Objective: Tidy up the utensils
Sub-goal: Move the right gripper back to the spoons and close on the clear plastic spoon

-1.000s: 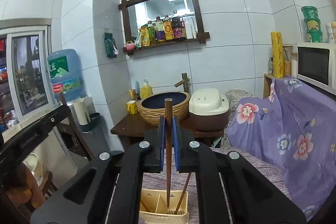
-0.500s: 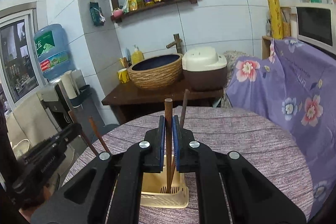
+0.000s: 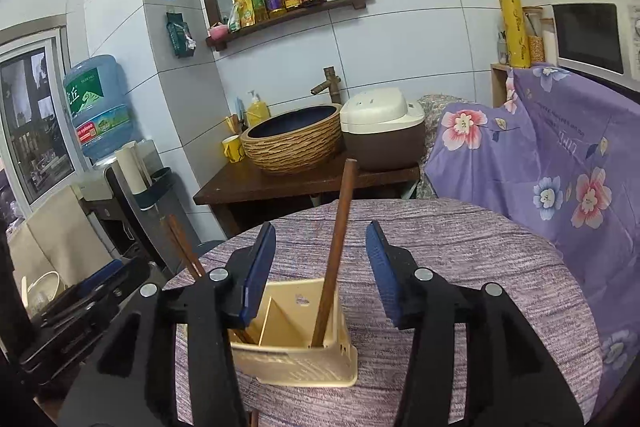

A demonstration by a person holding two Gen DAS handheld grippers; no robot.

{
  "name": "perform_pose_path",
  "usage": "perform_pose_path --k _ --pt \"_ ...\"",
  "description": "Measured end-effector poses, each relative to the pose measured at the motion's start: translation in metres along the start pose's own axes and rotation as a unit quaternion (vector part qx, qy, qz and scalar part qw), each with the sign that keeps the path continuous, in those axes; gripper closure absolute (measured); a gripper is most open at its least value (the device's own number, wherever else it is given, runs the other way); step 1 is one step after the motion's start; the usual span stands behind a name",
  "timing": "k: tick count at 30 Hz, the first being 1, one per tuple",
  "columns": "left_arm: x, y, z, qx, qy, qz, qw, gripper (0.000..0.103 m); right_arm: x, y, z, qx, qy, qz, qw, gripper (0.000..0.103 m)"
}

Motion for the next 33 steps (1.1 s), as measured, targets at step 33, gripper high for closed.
perform_pose_path --k 33 --pt "-0.212 0.039 -0.032 0.020 0.004 -0.198 0.9800 0.058 -0.257 0.034 -0.014 0.016 0.080 -0.236 0.968 0.078"
Point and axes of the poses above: each gripper's, at about its wrist camera, not at the fingertips, and y roughly against the way its jaws point, z to its right, x to its top, the point moved 2 cm from there along -y, roughly the way its jaws point, and after that the axes turned 3 degrees about -z, right-handed, at the moved point
